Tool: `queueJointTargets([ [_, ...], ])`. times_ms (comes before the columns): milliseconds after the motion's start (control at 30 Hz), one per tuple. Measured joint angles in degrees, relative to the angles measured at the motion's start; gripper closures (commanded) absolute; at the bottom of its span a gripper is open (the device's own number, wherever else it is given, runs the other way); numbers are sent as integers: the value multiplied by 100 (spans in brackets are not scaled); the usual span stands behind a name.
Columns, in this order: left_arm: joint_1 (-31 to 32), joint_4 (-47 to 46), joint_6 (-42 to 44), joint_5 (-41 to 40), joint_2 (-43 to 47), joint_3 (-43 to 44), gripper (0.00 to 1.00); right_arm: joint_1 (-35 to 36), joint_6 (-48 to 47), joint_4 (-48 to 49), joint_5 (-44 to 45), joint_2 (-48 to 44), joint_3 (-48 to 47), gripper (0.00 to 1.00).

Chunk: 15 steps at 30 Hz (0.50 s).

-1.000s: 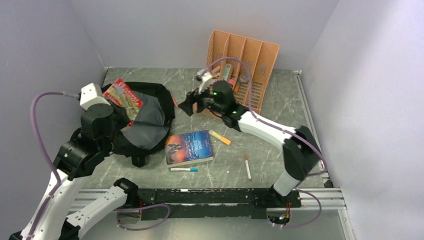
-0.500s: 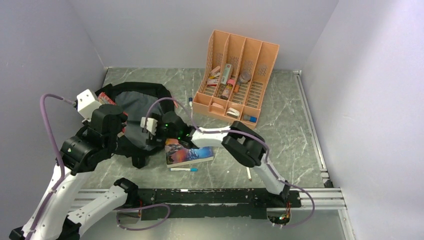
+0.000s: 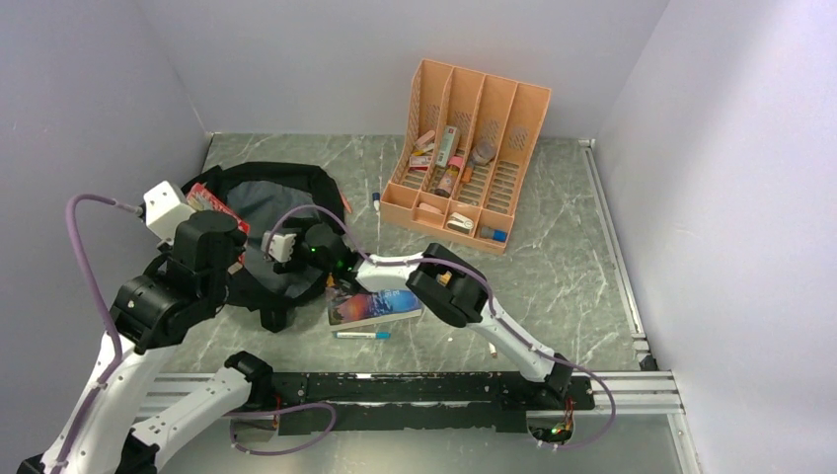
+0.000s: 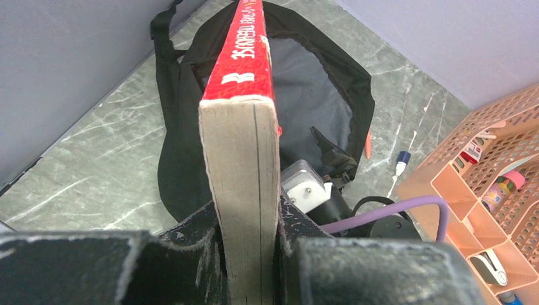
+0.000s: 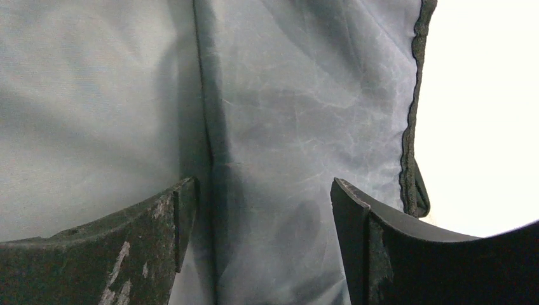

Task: Pack the student bag
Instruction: Place the book in the student bag.

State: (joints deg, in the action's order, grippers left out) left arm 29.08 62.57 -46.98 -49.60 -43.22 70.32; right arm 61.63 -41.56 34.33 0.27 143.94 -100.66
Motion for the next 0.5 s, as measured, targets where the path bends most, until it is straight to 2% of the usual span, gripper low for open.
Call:
queueJointTargets([
  [67, 0, 39, -46, -24, 44, -17, 95, 2, -129, 72, 125, 133, -125, 32],
  [167, 0, 94, -90, -39, 122, -55, 95, 0, -234, 173, 267, 264, -219, 51],
  [367, 0, 184, -337, -55, 199, -142, 95, 11, -212, 160, 363, 308, -306, 73],
  [500, 0, 306, -553, -46, 341, -310, 95, -26, -9, -13, 269, 308, -509, 95],
])
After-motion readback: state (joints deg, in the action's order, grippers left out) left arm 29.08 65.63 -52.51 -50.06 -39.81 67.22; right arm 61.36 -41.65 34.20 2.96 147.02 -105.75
